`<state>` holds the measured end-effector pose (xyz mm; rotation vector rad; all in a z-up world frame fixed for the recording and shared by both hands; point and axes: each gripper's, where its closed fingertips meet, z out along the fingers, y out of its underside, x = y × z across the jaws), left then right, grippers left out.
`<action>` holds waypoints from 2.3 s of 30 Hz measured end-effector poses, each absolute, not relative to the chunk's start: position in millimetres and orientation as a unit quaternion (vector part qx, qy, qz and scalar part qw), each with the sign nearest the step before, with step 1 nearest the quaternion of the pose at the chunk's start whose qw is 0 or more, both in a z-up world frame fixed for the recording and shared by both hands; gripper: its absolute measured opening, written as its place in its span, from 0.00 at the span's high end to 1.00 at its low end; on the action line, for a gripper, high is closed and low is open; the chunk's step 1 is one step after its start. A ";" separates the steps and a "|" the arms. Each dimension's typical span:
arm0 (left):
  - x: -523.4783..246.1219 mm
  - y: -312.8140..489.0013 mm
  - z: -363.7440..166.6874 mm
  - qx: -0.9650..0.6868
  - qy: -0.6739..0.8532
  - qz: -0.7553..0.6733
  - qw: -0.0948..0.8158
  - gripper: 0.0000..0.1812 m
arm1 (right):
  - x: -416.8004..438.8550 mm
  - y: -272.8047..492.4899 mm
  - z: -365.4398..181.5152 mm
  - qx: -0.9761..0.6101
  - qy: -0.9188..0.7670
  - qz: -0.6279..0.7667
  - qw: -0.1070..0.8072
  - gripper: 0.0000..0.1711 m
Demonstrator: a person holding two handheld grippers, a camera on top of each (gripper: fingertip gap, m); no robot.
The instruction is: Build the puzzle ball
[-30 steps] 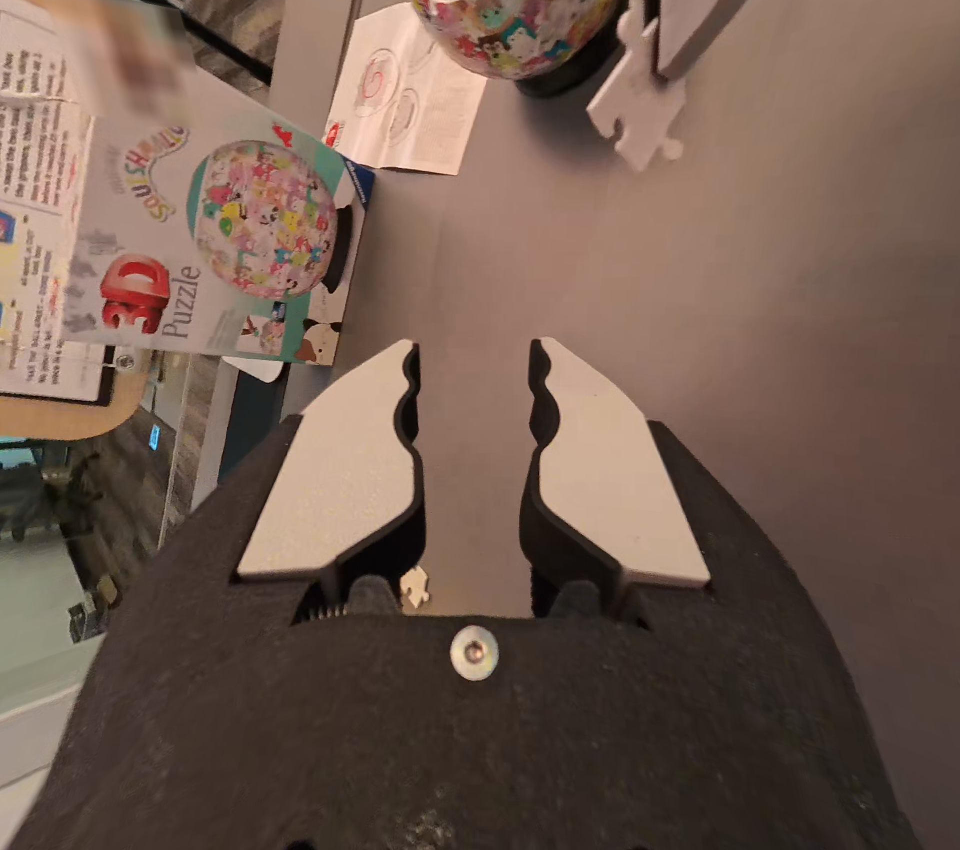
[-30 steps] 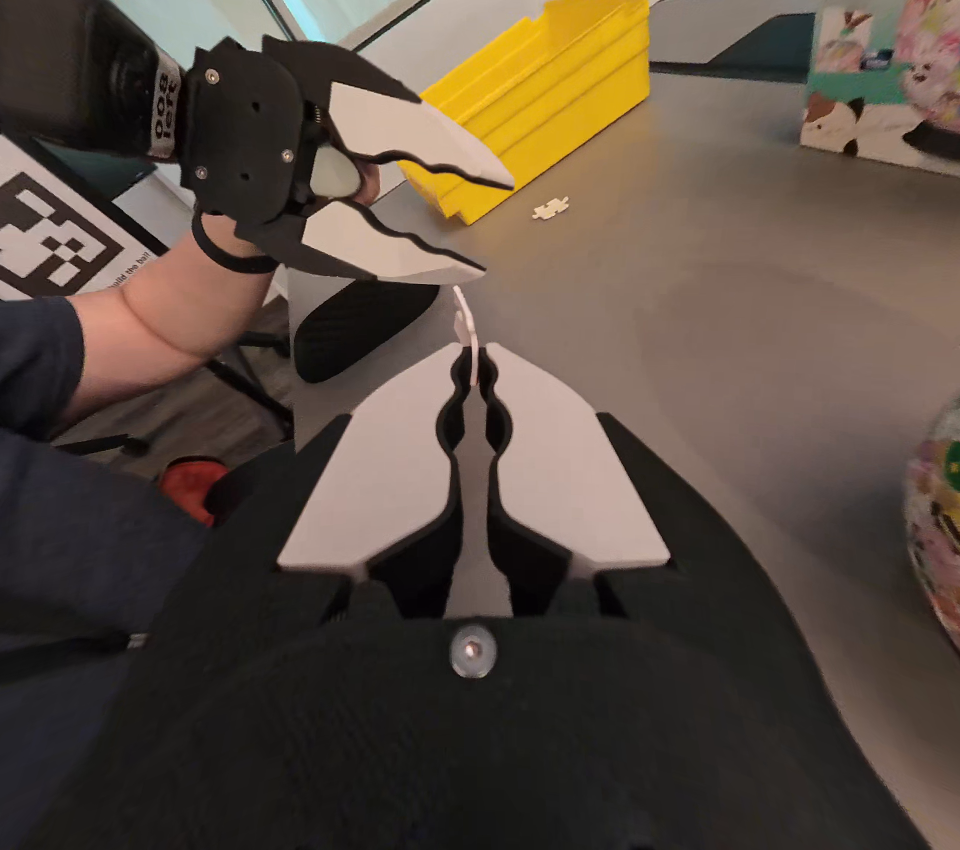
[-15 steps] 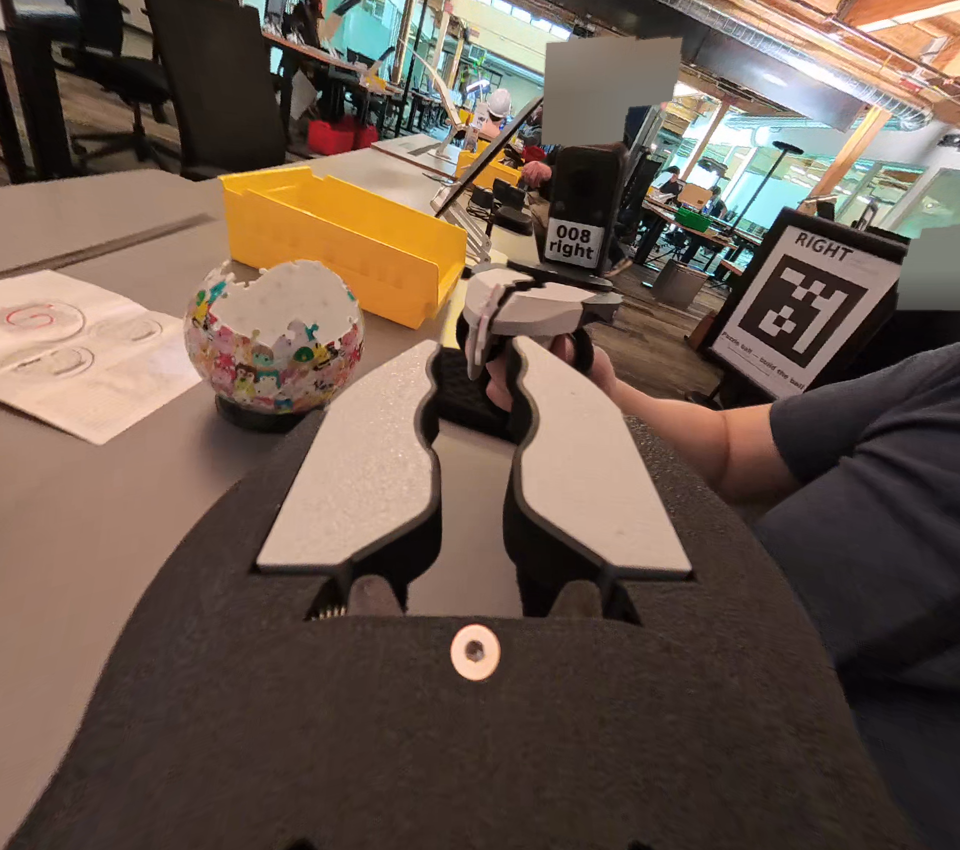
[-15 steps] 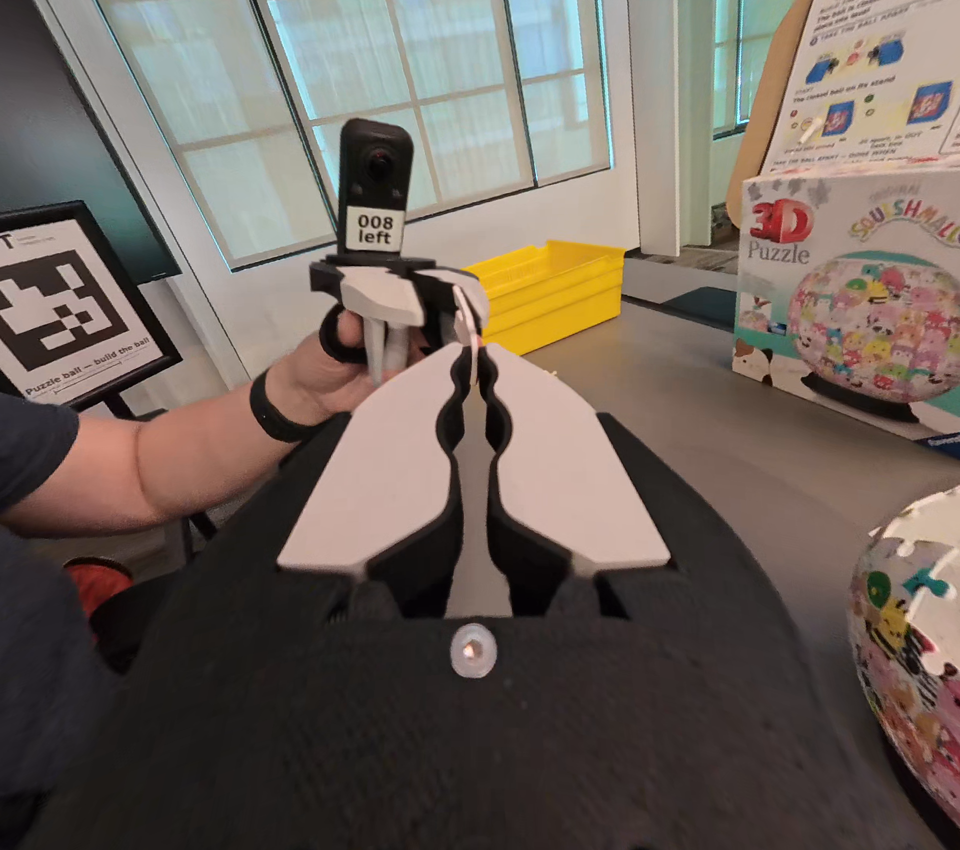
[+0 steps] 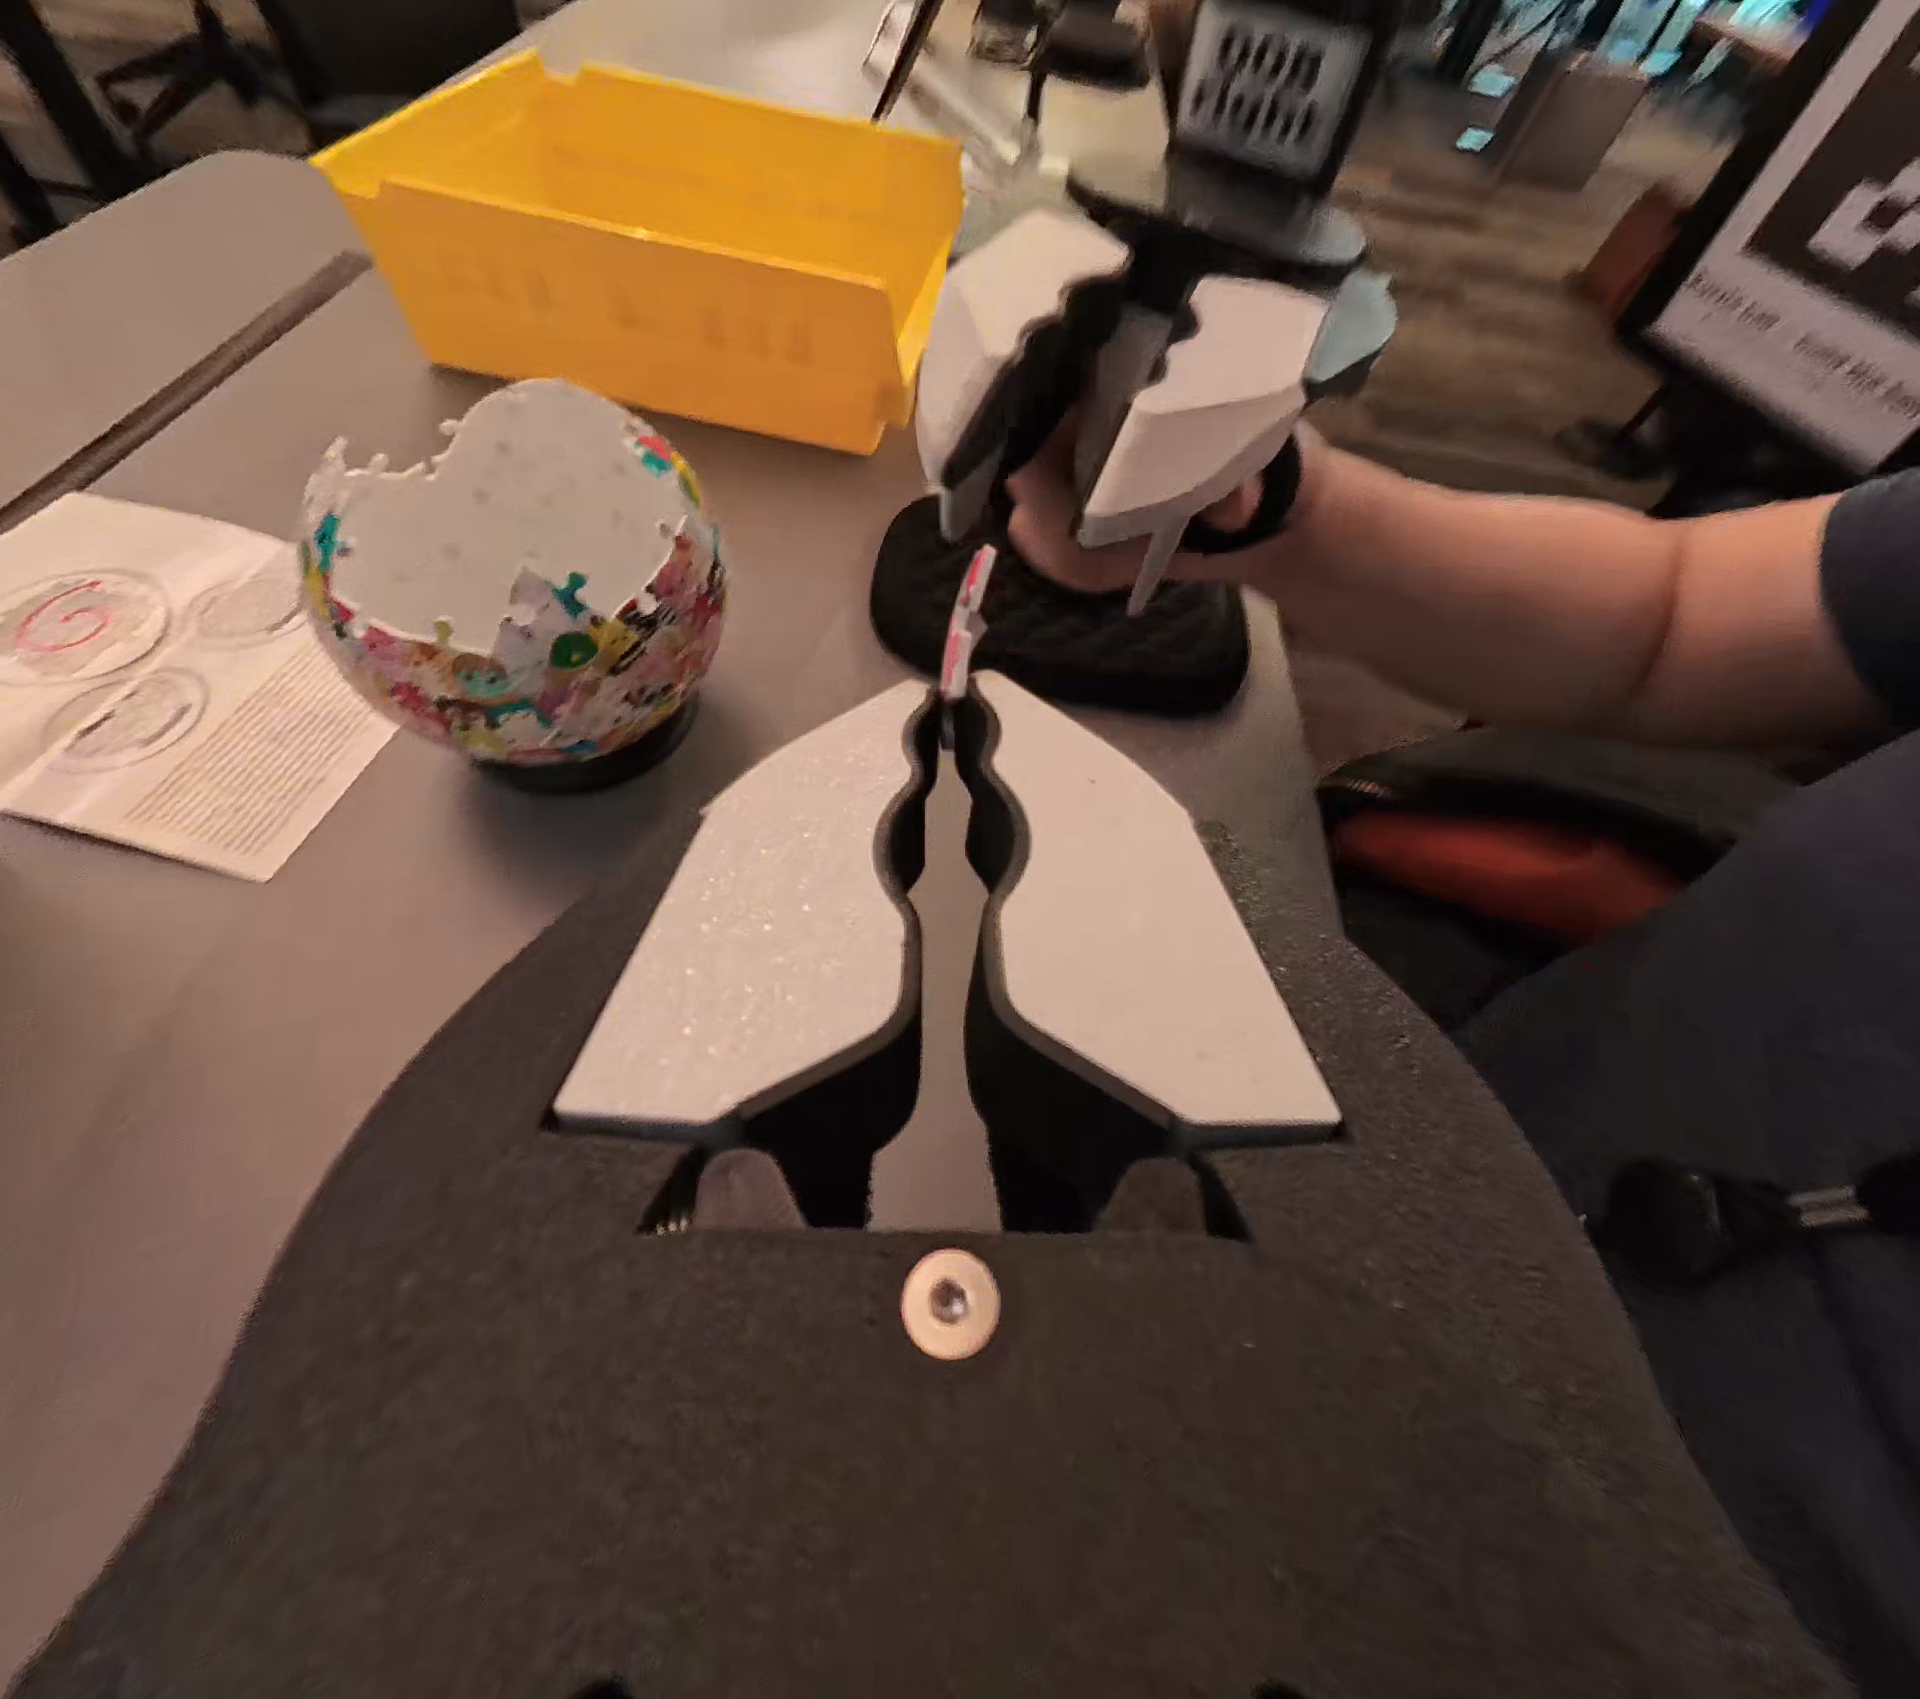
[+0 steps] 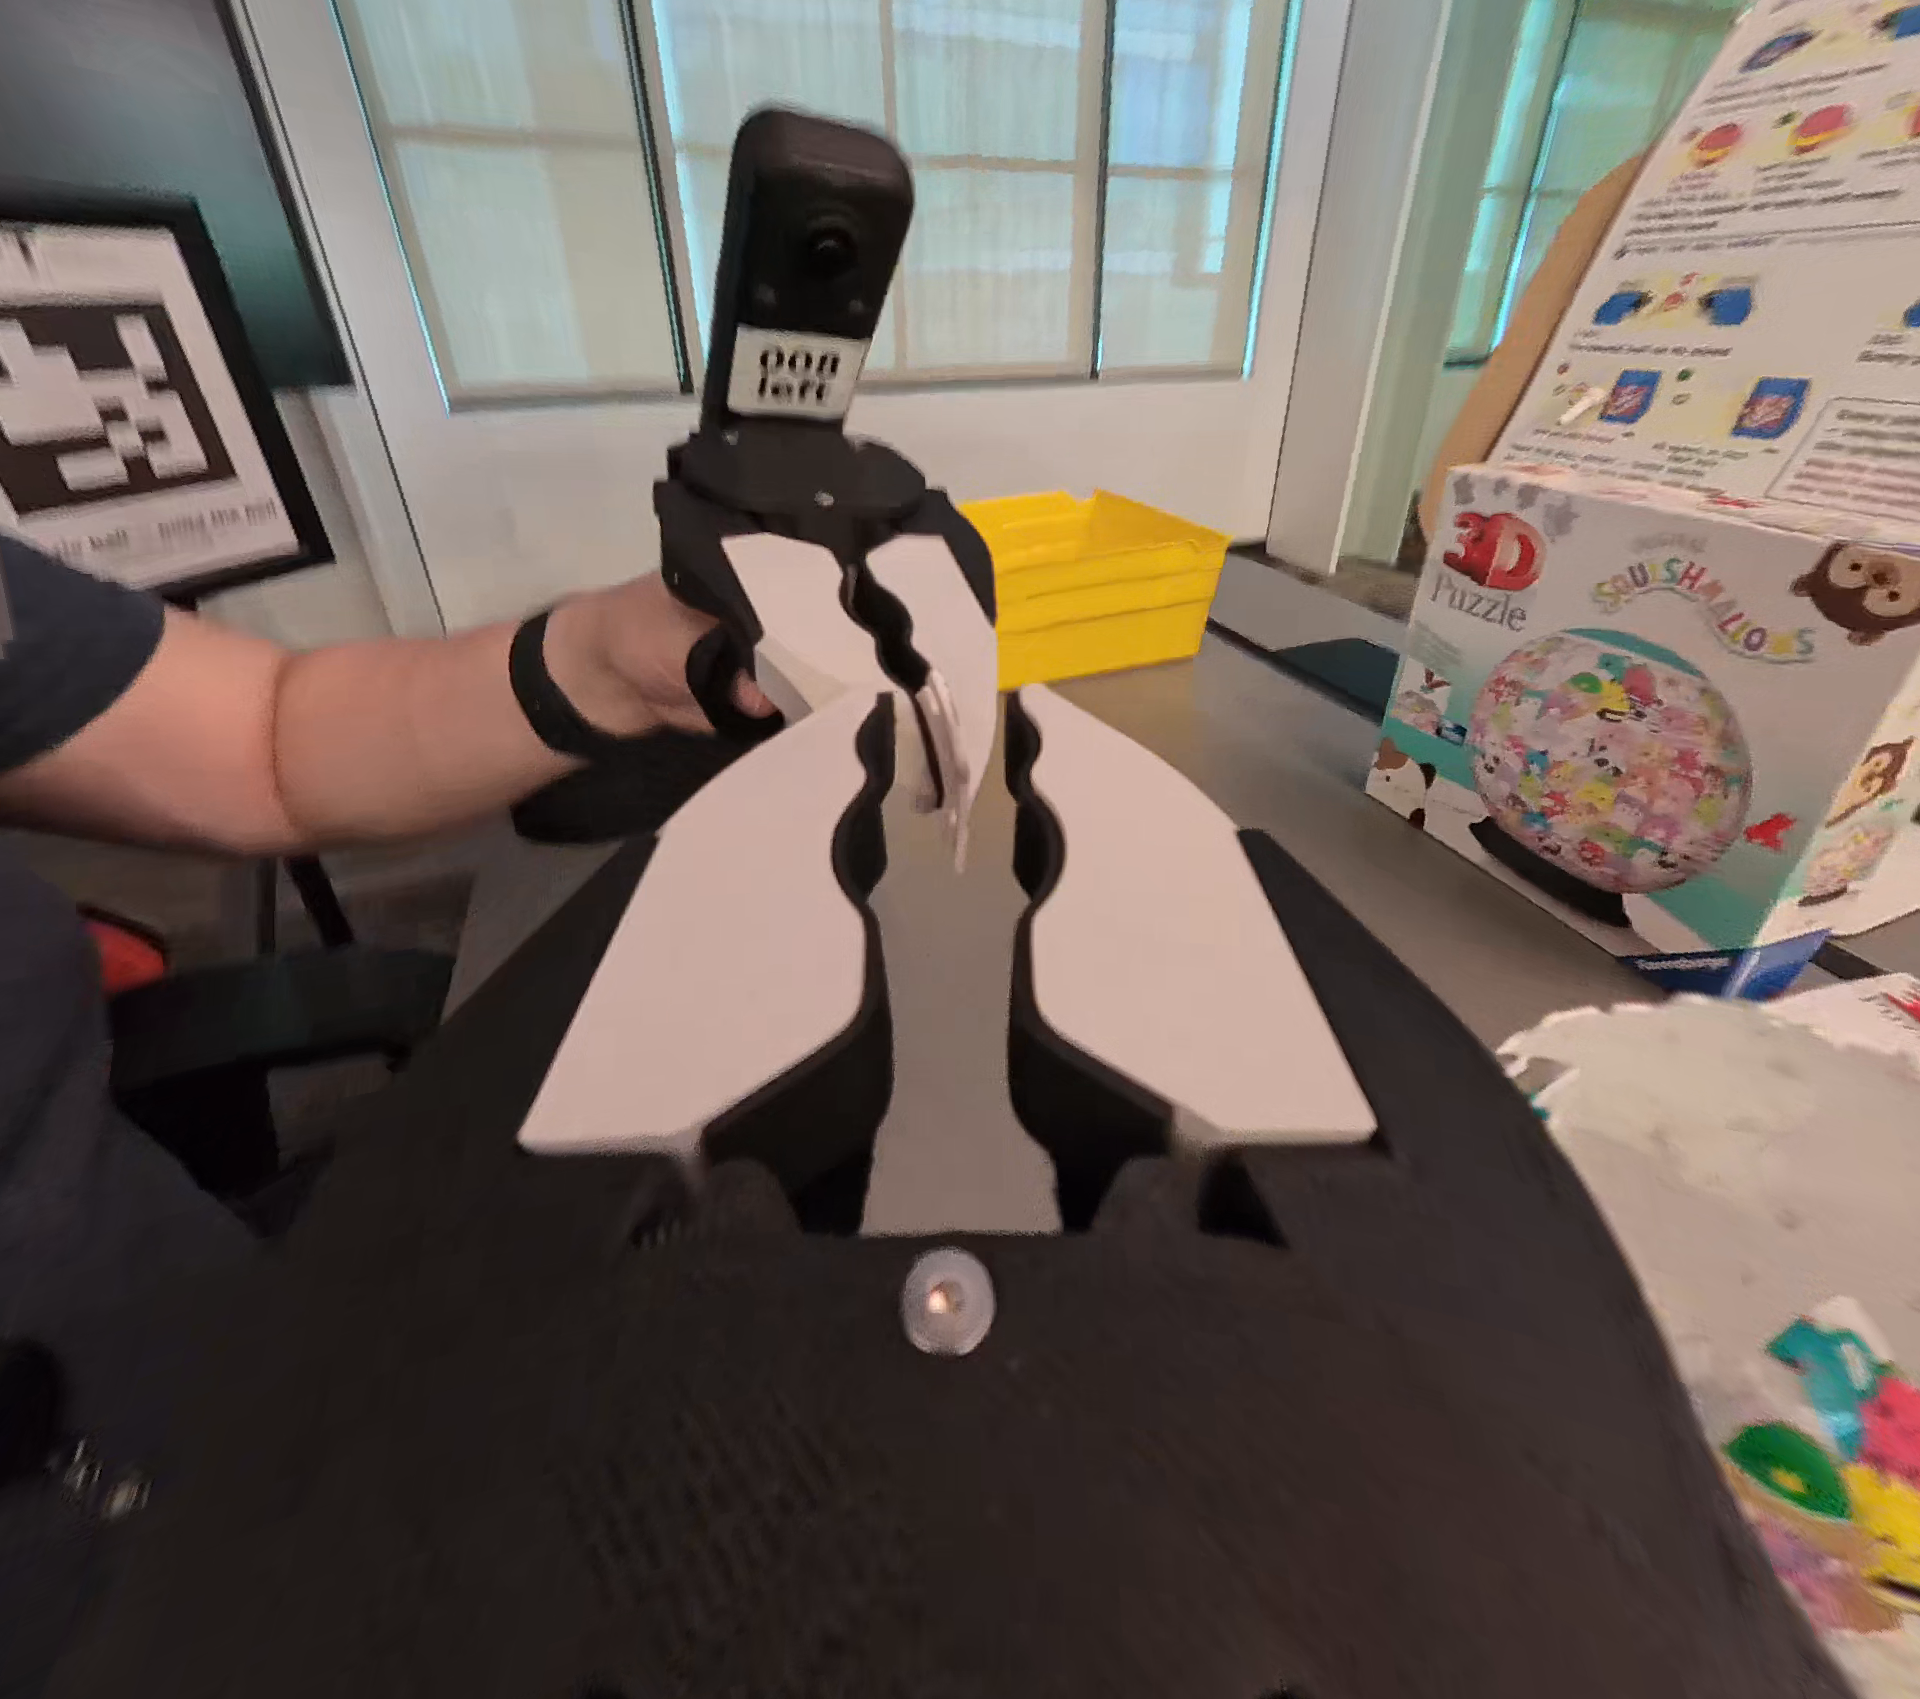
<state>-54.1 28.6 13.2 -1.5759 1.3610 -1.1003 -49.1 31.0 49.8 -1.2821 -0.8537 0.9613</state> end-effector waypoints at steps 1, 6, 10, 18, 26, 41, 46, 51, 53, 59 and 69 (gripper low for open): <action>-55.3 29.3 11.9 -0.625 0.542 -0.410 0.384 0.99 | -52.2 30.4 48.3 -0.568 -0.395 0.400 0.601 0.88; -61.1 32.4 8.1 -0.639 0.577 -0.309 0.405 0.99 | -67.5 34.2 28.3 -0.612 -0.496 0.304 0.536 0.91; -66.6 36.1 2.0 -0.645 0.591 -0.218 0.433 0.99 | -71.0 38.0 17.7 -0.613 -0.537 0.263 0.517 0.98; -74.0 37.5 7.4 -0.647 0.585 -0.143 0.468 0.99 | -77.2 37.9 22.2 -0.589 -0.560 0.279 0.511 0.97; -78.8 29.0 9.4 -0.642 0.589 -0.137 0.471 0.98 | -82.1 28.9 24.5 -0.574 -0.577 0.270 0.514 0.98; -82.5 43.3 30.3 -0.662 0.507 -0.298 0.465 0.89 | -17.5 56.2 55.3 -0.644 -0.426 0.327 0.545 0.98; -56.3 51.5 41.6 -0.651 0.496 -0.372 0.437 0.88 | -19.0 56.3 75.9 -0.630 -0.354 0.455 0.521 0.98; -20.4 39.4 57.5 -0.620 0.472 -0.487 0.395 0.90 | -32.7 54.4 83.6 -0.618 -0.325 0.520 0.491 0.98; -15.8 39.7 59.4 -0.614 0.463 -0.503 0.393 0.94 | -33.9 52.8 83.0 -0.615 -0.332 0.523 0.489 0.98; -14.1 37.9 57.2 -0.605 0.449 -0.548 0.365 0.99 | -31.8 48.8 79.2 -0.612 -0.343 0.540 0.465 0.96; -19.1 34.4 50.9 -0.618 0.456 -0.541 0.342 0.99 | -33.2 47.5 77.0 -0.654 -0.445 0.405 0.460 0.89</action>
